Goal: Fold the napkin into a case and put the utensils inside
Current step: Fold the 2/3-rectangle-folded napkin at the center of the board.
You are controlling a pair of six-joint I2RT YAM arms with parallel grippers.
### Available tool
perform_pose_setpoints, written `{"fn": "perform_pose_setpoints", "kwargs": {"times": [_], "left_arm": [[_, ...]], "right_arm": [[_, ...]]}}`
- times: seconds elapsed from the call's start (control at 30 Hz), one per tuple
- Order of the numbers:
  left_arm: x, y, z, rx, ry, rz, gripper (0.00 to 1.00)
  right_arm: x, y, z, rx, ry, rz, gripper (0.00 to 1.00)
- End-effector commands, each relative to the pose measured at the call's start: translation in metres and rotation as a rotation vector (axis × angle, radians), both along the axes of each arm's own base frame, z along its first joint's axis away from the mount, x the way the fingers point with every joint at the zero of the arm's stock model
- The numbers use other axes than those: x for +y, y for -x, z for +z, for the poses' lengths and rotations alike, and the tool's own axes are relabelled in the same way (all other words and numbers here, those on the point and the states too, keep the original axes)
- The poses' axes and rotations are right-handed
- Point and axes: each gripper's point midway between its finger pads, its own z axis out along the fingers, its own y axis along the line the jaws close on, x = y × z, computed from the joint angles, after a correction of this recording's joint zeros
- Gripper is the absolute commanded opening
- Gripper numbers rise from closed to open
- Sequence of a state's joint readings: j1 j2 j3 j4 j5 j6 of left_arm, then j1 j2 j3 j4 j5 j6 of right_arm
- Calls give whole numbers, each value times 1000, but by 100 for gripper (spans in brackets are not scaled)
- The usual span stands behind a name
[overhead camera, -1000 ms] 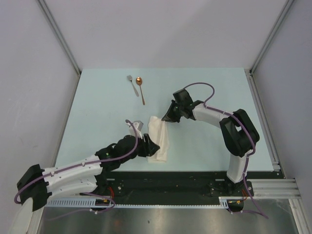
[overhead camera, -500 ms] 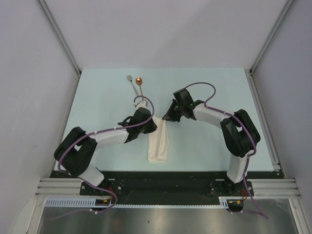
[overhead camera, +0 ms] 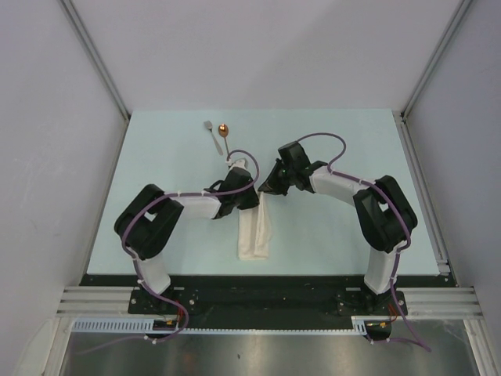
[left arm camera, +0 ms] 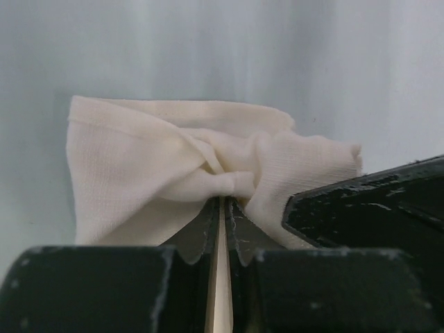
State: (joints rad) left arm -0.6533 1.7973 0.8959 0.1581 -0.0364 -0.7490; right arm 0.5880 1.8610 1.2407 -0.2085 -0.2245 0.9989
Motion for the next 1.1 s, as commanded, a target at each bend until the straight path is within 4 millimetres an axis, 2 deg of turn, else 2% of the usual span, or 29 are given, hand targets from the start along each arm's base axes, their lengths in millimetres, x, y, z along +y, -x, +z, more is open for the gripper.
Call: {"fn": "perform_pose_setpoints", "kwargs": {"times": [0.0, 0.1, 0.2, 0.23, 0.3, 0.33, 0.37, 0.4, 0.43, 0.5, 0.57, 0.67, 0.77, 0.8, 0.87, 0.9, 1.07], "left_arm": [[-6, -7, 13, -50, 44, -25, 10], [-1, -4, 25, -66, 45, -29, 11], [5, -4, 46, -82, 38, -17, 14], [11, 1, 43, -50, 15, -15, 16], [12, 2, 52, -37, 12, -14, 18], [20, 8, 46, 0, -20, -3, 19], [24, 8, 54, -10, -20, 12, 18], [31, 12, 52, -13, -32, 20, 18], [31, 11, 59, -47, -17, 20, 18], [47, 16, 60, -60, -42, 67, 18], [64, 19, 52, -55, -92, 111, 17], [73, 21, 39, -35, -107, 128, 14], [68, 22, 25, -17, -106, 102, 12], [66, 22, 13, 7, -118, 92, 11], [59, 16, 11, -8, -107, 74, 10], [57, 15, 2, 8, -109, 69, 9], [50, 15, -3, 15, -79, 56, 9]], "right_arm": [[19, -10, 6, -5, -90, -7, 0], [23, -11, -2, 4, -103, -1, 0], [23, -12, -5, 1, -114, 0, 0], [23, -13, -5, 0, -118, 0, 0], [24, -13, -6, 1, -120, 5, 0], [23, -13, -6, 1, -119, 6, 0], [22, -14, -6, -1, -119, 4, 0], [22, -15, -5, -2, -120, 2, 0], [22, -14, -6, 0, -119, 1, 0], [22, -14, -5, 0, -121, 0, 0], [22, -14, -5, 4, -121, -5, 0], [24, -14, -4, 0, -122, -10, 0], [29, -13, -2, 5, -132, -9, 0], [30, -13, -3, 3, -127, -12, 0], [32, -12, -1, -1, -126, -18, 0], [32, -12, 0, -4, -123, -21, 0], [26, -15, 9, -46, -93, -31, 0]]}}
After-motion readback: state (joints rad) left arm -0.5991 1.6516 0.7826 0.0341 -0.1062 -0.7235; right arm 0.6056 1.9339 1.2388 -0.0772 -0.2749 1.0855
